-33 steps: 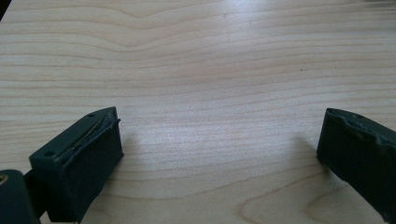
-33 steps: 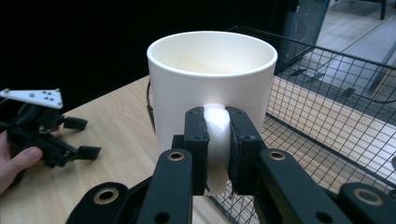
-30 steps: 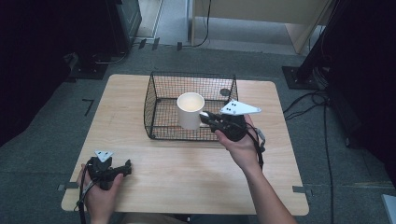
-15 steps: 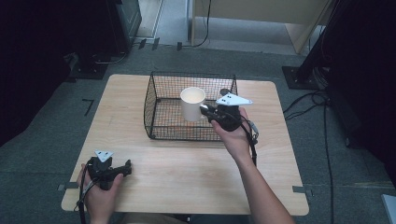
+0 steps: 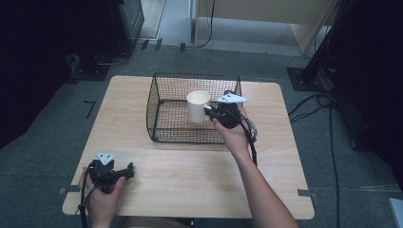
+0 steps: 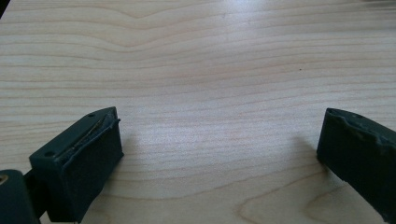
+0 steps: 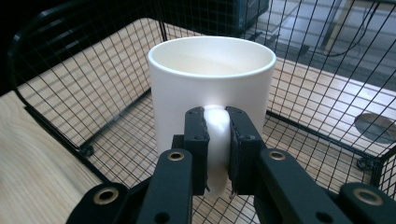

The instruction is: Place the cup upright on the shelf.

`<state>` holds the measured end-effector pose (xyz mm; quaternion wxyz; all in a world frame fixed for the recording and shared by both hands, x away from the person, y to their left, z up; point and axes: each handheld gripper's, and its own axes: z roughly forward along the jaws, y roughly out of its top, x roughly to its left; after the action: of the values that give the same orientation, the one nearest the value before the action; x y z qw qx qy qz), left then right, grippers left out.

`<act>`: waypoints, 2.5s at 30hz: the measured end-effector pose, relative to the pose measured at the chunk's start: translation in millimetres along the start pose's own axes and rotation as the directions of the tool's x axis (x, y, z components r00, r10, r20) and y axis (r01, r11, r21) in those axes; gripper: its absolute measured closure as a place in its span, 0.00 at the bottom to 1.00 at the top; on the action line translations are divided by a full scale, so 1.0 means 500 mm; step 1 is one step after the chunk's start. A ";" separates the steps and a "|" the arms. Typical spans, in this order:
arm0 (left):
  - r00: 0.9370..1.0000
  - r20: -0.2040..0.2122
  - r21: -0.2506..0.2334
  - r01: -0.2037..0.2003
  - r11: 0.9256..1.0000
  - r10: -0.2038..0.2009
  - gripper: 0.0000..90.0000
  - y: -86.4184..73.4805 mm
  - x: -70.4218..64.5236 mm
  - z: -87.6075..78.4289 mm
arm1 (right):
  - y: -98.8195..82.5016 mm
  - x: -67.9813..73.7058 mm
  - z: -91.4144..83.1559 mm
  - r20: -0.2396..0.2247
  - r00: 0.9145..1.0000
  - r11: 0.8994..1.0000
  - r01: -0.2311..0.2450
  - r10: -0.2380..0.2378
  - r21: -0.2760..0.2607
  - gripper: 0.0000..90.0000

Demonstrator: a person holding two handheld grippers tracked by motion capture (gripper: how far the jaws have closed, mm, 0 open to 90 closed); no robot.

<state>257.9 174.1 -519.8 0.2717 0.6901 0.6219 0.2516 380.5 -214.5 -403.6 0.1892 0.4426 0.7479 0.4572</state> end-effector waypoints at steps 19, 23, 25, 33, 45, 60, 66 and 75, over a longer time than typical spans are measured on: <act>1.000 0.000 0.000 0.000 1.000 0.000 0.00 0.000 0.000 0.000 | -0.021 -0.016 0.053 0.005 1.000 0.994 -0.013 0.013 0.109 0.89; 1.000 0.001 0.000 -0.002 1.000 0.002 0.00 0.000 0.000 0.000 | -0.025 -0.021 0.059 0.014 1.000 0.991 -0.015 0.014 0.136 0.89; 1.000 0.002 0.000 -0.002 1.000 0.002 0.00 0.000 0.000 0.000 | -0.027 -0.025 0.060 0.014 1.000 0.990 -0.027 0.025 0.136 0.89; 1.000 0.002 0.001 -0.003 1.000 0.003 0.00 0.000 0.000 0.000 | -0.027 -0.029 0.060 -0.001 0.998 0.990 -0.061 0.062 0.131 0.83; 1.000 0.004 0.002 -0.005 1.000 0.005 0.00 0.000 0.000 0.000 | -0.028 -0.033 0.061 0.007 0.998 0.989 -0.068 0.068 0.134 0.81; 1.000 0.004 0.002 -0.005 1.000 0.005 0.00 0.000 0.000 0.000 | -0.017 -0.004 -0.005 -0.023 0.998 0.998 -0.055 0.055 0.033 0.51; 1.000 0.004 0.001 -0.005 1.000 0.005 0.00 0.000 0.000 0.000 | -0.025 0.020 -0.048 -0.009 1.000 1.000 -0.017 0.017 0.020 0.28; 1.000 0.004 -0.001 -0.004 1.000 0.004 0.00 0.000 -0.001 0.000 | -0.051 0.041 -0.102 0.022 1.000 1.000 -0.002 0.001 0.028 0.00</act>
<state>257.9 173.8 -519.9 0.2726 0.6916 0.6200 0.2510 322.0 -228.5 -396.8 0.1907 0.4508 0.7517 0.4420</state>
